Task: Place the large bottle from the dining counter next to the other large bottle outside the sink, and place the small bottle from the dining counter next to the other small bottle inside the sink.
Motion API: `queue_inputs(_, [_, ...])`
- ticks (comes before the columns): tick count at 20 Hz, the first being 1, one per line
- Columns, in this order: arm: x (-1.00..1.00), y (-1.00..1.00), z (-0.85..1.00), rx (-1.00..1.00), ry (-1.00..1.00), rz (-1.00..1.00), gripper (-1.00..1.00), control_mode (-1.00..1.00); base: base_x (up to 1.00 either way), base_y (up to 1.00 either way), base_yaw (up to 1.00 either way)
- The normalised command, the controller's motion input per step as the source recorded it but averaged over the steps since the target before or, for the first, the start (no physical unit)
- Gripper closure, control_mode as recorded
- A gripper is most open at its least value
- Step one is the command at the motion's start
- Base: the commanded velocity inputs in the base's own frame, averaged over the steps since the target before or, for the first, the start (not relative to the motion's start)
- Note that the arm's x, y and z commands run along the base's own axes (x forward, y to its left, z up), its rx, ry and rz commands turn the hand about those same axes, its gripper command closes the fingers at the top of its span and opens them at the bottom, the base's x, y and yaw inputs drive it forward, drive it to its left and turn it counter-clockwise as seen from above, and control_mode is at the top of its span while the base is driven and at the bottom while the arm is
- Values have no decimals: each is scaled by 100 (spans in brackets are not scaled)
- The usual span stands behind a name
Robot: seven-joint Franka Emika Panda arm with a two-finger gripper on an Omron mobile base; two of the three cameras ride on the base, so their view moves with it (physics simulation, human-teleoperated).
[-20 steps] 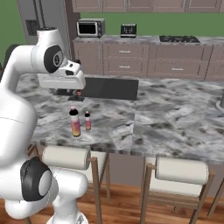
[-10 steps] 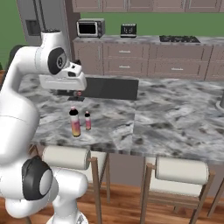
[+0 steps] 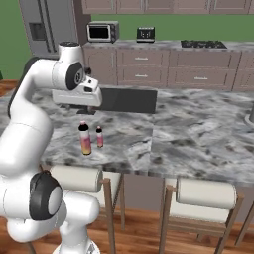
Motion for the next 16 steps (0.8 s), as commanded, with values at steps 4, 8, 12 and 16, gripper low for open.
queue_inputs(4, [11,42,0,-8,0,-4,-100,-100,0,0,0])
queue_inputs(8, [0,46,0,-7,0,-3,-100,-100,0,0,0])
queue_inputs(12, [20,19,0,-2,0,-2,-100,-100,0,0,0])
queue_inputs(16, [38,6,0,0,0,0,-100,-100,0,0,0])
